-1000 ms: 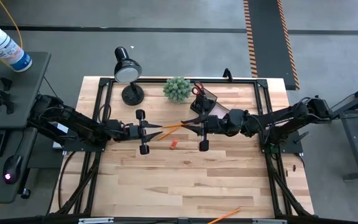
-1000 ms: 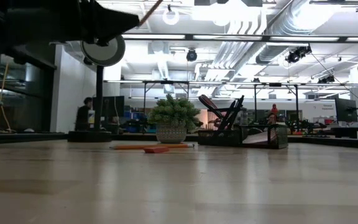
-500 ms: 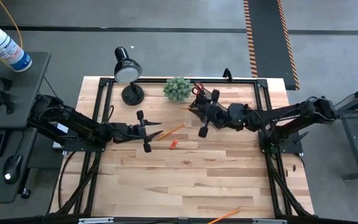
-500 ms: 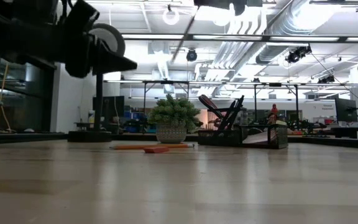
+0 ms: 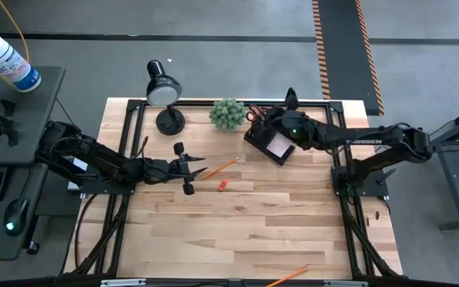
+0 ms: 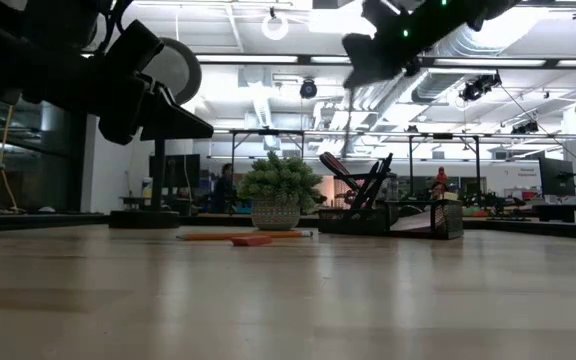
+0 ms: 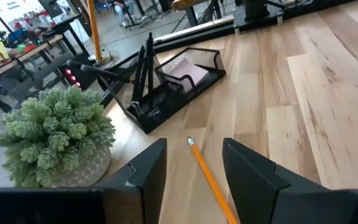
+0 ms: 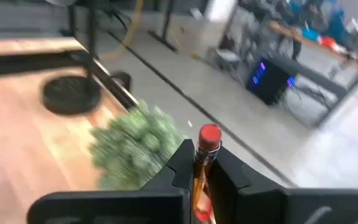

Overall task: Pick and place office supplies into organizer
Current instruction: Put the top left yellow pencil into the black desk organizer, then put the top yellow pencil into the black desk organizer

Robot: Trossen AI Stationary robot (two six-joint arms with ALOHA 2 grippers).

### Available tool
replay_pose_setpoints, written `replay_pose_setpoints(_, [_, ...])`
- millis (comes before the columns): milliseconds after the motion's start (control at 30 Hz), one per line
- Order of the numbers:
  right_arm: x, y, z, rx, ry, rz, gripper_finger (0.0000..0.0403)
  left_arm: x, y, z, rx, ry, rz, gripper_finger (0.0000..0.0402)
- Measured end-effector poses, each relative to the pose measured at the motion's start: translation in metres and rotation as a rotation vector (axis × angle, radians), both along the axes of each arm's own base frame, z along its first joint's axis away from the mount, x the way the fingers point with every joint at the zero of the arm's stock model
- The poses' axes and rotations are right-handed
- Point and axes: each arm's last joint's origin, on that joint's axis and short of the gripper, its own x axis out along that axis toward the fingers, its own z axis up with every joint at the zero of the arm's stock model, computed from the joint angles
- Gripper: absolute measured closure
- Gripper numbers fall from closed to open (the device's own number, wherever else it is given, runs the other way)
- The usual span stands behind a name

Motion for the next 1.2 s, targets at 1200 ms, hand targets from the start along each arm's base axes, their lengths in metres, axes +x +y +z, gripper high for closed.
replay_pose_setpoints(1200, [-0.023, -0.036, -0.027, 0.307, 0.147, -0.001, 0.0262, -0.001, 0.000, -0.003, -0.048, 0.009, 0.013, 0.0266])
